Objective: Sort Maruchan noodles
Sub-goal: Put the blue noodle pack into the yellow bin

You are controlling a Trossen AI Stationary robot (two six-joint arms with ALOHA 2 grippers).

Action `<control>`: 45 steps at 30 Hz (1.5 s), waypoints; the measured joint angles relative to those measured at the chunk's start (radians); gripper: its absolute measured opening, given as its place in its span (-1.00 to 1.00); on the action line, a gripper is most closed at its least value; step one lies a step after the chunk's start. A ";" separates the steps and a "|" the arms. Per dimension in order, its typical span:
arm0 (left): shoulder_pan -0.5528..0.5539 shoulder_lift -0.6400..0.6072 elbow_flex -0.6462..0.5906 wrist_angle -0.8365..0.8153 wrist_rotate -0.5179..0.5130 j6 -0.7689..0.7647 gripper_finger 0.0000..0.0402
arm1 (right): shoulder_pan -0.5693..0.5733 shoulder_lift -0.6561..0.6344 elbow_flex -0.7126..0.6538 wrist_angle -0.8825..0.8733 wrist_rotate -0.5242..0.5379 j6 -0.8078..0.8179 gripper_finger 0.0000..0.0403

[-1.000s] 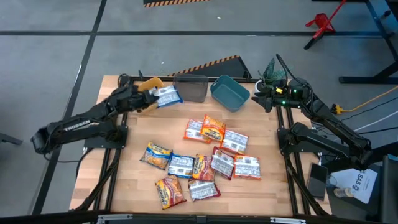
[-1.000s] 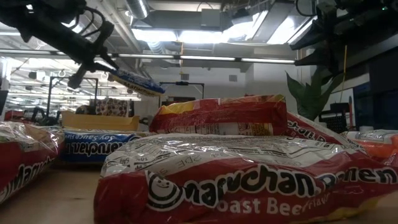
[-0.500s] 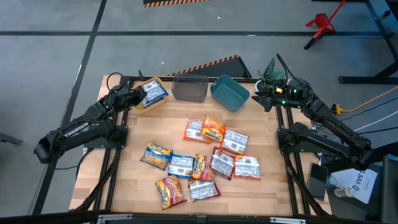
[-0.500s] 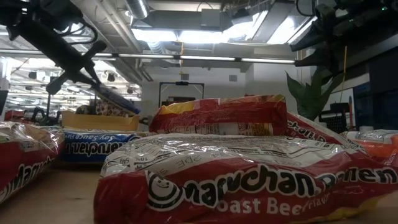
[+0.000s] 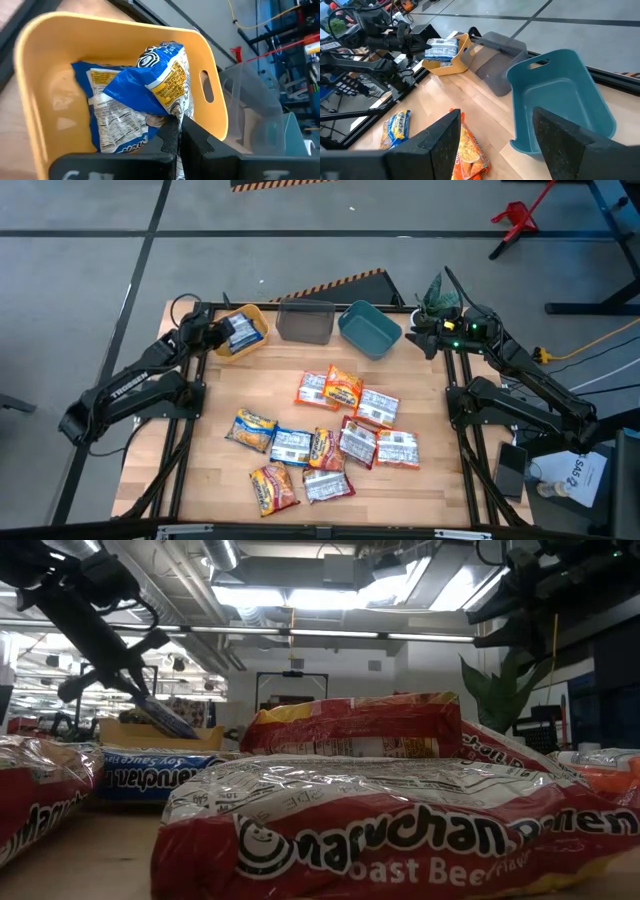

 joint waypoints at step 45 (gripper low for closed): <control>0.035 0.135 0.000 0.032 -0.071 0.183 -0.18 | 0.000 0.000 0.000 0.000 0.000 0.000 0.16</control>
